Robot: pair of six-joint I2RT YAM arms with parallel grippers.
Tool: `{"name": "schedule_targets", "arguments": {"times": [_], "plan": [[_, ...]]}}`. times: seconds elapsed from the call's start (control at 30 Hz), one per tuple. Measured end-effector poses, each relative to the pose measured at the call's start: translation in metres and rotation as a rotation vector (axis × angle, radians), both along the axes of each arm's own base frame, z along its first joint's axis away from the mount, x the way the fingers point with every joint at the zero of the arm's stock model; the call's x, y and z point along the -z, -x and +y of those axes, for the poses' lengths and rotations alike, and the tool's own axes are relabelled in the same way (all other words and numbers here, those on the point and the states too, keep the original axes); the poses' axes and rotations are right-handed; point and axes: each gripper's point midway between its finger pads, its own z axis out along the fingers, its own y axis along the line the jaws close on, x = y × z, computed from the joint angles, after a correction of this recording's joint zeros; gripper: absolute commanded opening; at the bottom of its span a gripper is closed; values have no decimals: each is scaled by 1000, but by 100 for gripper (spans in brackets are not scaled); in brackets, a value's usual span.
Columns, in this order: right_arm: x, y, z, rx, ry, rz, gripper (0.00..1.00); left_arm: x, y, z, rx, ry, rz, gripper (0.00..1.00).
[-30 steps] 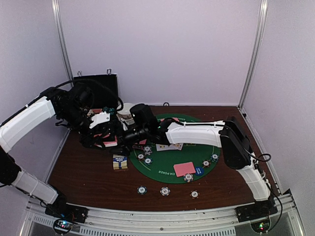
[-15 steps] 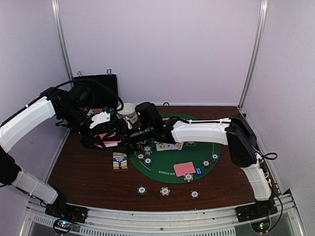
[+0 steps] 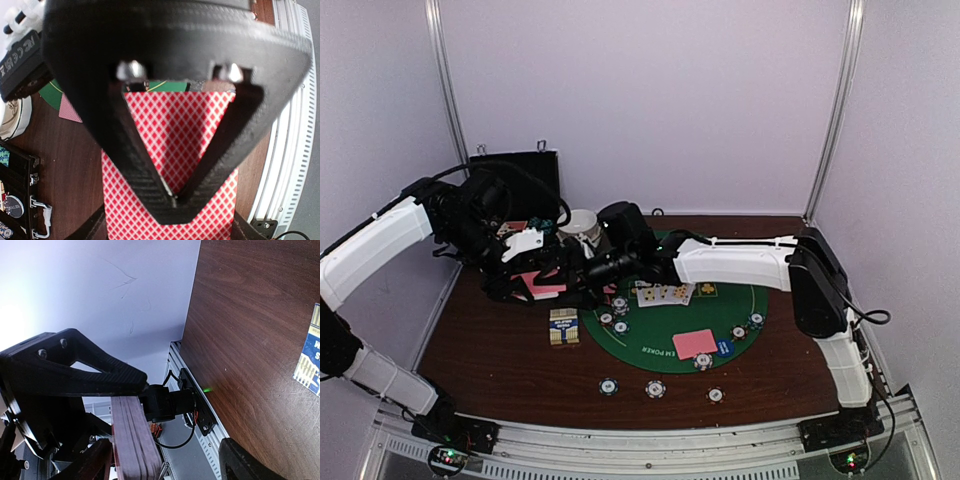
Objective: Distribute texas hold em gaming equipment
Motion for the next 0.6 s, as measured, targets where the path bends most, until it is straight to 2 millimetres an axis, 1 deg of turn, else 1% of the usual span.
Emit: {"name": "schedule_targets", "arguments": {"times": [0.13,0.43,0.5,0.6], "plan": [[-1,-3,-2,5,0,-2,77,0,0,0,0,0,0,0],[-2,-6,-4,6,-1,2,73,0,0,0,0,-2,-2,0],[-2,-6,-6,6,-1,-1,69,0,0,0,-1,-2,-1,0],[-3,-10,-14,13,12,-4,61,1,0,1,-1,-5,1,0]]}}
